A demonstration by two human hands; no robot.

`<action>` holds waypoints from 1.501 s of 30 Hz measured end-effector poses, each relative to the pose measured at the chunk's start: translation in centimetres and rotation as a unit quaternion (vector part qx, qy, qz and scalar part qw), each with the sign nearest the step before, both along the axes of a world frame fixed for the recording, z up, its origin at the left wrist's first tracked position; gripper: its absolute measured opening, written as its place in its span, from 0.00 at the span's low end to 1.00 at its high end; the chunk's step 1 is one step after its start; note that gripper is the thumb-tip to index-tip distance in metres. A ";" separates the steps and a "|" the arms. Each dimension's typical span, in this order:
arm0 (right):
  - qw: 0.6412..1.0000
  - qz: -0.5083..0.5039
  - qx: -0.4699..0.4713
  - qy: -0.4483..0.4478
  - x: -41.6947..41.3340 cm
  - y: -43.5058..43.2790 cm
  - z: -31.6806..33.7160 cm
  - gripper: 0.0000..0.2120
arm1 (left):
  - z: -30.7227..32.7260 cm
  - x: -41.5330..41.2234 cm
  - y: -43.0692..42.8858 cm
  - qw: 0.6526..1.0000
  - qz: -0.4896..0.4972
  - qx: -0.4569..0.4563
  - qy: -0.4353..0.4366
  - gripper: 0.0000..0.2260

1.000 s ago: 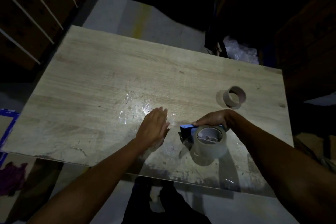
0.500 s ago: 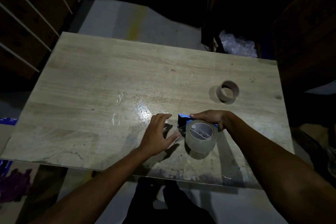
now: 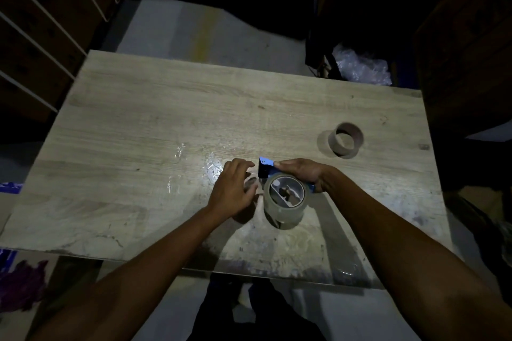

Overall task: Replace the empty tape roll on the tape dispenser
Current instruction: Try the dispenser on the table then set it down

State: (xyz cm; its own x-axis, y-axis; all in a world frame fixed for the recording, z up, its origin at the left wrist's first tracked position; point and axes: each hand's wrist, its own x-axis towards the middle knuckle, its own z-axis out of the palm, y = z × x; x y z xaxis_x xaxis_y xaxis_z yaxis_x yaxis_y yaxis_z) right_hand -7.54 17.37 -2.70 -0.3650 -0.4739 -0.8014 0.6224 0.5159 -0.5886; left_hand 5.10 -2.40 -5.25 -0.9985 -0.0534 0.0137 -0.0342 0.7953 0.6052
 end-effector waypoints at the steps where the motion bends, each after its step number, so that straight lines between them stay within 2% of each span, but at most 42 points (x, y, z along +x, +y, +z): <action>1: 1.000 0.003 -0.004 0.017 0.0 -0.4 -0.1 0.18 | -0.1 -0.4 -0.4 1.000 0.003 -0.005 0.003 0.18; 7: 0.987 0.065 0.002 0.148 -0.1 -2.7 -1.4 0.14 | -0.6 -1.1 -2.0 1.000 0.000 -0.015 0.017 0.08; 14: 0.970 0.113 0.009 0.216 -0.3 -4.0 -2.3 0.19 | -1.6 -1.0 -2.8 0.999 -0.024 -0.022 0.000 0.02; 20: 0.935 0.174 0.057 0.304 -0.6 -4.2 -2.3 0.20 | -1.7 -1.3 -2.8 0.999 -0.027 -0.026 -0.017 0.01; 24: 0.889 0.213 0.100 0.393 -0.8 -4.1 -1.9 0.18 | -1.6 -1.9 -3.1 0.999 -0.017 -0.015 -0.045 0.02; 29: 0.880 0.215 0.116 0.408 -0.3 -3.9 -1.8 0.19 | -1.4 -2.6 -3.1 0.996 -0.031 -0.019 -0.078 0.03; 37: 0.881 0.158 0.132 0.425 1.2 -3.0 -0.3 0.31 | -0.4 -3.5 -4.2 0.991 -0.085 -0.050 -0.088 0.07; 45: 0.858 0.141 0.185 0.457 3.2 -3.2 0.2 0.27 | 0.5 -3.7 -5.2 0.977 -0.165 -0.098 -0.092 0.08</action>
